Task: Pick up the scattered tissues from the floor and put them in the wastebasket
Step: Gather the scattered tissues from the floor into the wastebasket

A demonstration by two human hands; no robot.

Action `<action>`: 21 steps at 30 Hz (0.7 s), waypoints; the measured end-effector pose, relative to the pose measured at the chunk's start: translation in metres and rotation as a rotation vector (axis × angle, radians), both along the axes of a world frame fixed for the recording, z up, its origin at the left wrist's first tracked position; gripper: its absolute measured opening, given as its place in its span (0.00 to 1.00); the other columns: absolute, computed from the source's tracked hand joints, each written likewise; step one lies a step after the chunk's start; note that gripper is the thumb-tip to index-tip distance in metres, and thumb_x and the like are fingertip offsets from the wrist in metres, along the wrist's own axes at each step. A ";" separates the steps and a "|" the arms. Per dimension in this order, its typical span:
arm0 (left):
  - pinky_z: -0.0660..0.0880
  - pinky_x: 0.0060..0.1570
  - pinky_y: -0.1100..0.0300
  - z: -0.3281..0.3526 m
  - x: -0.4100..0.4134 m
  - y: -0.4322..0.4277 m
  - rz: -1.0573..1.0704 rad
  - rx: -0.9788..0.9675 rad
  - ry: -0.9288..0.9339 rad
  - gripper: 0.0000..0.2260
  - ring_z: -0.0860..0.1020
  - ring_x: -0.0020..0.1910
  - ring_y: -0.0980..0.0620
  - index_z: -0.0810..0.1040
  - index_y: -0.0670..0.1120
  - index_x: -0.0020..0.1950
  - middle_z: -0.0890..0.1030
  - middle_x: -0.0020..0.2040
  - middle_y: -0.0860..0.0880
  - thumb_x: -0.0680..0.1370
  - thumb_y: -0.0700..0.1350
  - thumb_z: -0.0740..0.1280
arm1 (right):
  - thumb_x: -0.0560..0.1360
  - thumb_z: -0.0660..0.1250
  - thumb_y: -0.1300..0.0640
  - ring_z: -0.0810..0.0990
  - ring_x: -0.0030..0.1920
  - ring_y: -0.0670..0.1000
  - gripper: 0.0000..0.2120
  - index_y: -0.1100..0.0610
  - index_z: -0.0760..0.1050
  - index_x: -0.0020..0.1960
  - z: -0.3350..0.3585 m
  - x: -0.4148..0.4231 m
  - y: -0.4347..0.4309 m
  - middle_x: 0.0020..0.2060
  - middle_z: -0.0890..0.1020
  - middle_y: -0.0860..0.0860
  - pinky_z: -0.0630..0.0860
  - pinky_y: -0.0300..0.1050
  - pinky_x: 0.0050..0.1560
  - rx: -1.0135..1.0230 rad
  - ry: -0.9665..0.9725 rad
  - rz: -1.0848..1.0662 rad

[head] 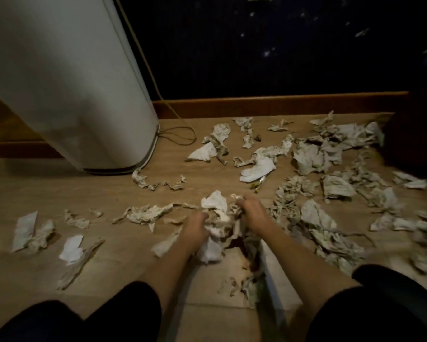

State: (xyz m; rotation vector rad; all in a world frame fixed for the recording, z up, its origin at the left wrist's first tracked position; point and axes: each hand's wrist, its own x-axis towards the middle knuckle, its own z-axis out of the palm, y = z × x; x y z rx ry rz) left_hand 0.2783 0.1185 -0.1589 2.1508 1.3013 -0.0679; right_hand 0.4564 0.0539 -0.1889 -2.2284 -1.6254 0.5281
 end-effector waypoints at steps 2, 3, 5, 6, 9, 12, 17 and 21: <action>0.73 0.42 0.57 0.040 0.040 0.023 -0.071 0.094 -0.030 0.04 0.80 0.45 0.42 0.78 0.40 0.43 0.82 0.44 0.40 0.70 0.36 0.66 | 0.71 0.62 0.69 0.73 0.56 0.62 0.16 0.59 0.75 0.57 0.024 0.027 0.007 0.55 0.74 0.61 0.71 0.49 0.52 0.014 -0.036 0.004; 0.71 0.40 0.58 0.062 0.062 0.030 -0.109 0.132 -0.046 0.03 0.80 0.45 0.41 0.77 0.40 0.41 0.82 0.42 0.38 0.69 0.35 0.66 | 0.72 0.62 0.68 0.73 0.56 0.62 0.15 0.60 0.75 0.57 0.037 0.040 0.009 0.55 0.74 0.61 0.71 0.50 0.53 0.015 -0.047 -0.008; 0.68 0.38 0.57 0.096 0.097 0.036 -0.180 0.190 -0.063 0.02 0.78 0.43 0.41 0.75 0.40 0.38 0.80 0.40 0.36 0.69 0.34 0.66 | 0.73 0.63 0.67 0.74 0.56 0.62 0.14 0.60 0.75 0.57 0.064 0.066 0.011 0.54 0.75 0.61 0.71 0.50 0.54 0.046 -0.067 -0.038; 0.67 0.38 0.58 0.108 0.111 0.035 -0.211 0.207 -0.058 0.02 0.77 0.42 0.41 0.75 0.40 0.38 0.78 0.39 0.36 0.69 0.34 0.66 | 0.73 0.63 0.67 0.74 0.56 0.61 0.14 0.60 0.75 0.58 0.077 0.078 0.011 0.55 0.75 0.61 0.71 0.49 0.54 0.066 -0.074 -0.058; 0.66 0.38 0.57 0.125 0.140 0.039 -0.250 0.246 -0.037 0.02 0.77 0.44 0.40 0.76 0.39 0.40 0.78 0.41 0.36 0.70 0.34 0.66 | 0.73 0.65 0.66 0.73 0.59 0.60 0.16 0.59 0.74 0.61 0.107 0.113 0.014 0.57 0.76 0.60 0.70 0.49 0.57 0.099 -0.093 -0.119; 0.66 0.36 0.55 0.115 0.159 0.054 -0.238 0.308 -0.111 0.05 0.77 0.43 0.40 0.73 0.41 0.36 0.73 0.34 0.41 0.69 0.33 0.66 | 0.72 0.67 0.65 0.73 0.61 0.60 0.19 0.60 0.73 0.63 0.122 0.143 0.019 0.58 0.76 0.61 0.70 0.48 0.58 0.135 -0.111 -0.152; 0.69 0.37 0.56 0.112 0.188 0.083 -0.274 0.304 -0.228 0.05 0.78 0.44 0.41 0.74 0.43 0.37 0.75 0.36 0.42 0.69 0.35 0.68 | 0.71 0.67 0.68 0.73 0.63 0.59 0.20 0.63 0.74 0.63 0.138 0.171 0.027 0.60 0.77 0.61 0.69 0.47 0.60 0.185 -0.143 -0.233; 0.72 0.42 0.54 0.137 0.234 0.106 -0.394 0.312 -0.341 0.02 0.79 0.49 0.39 0.78 0.40 0.41 0.80 0.41 0.38 0.70 0.37 0.69 | 0.70 0.69 0.65 0.77 0.57 0.60 0.14 0.61 0.78 0.56 0.160 0.190 0.028 0.54 0.80 0.60 0.73 0.47 0.53 0.198 -0.184 -0.324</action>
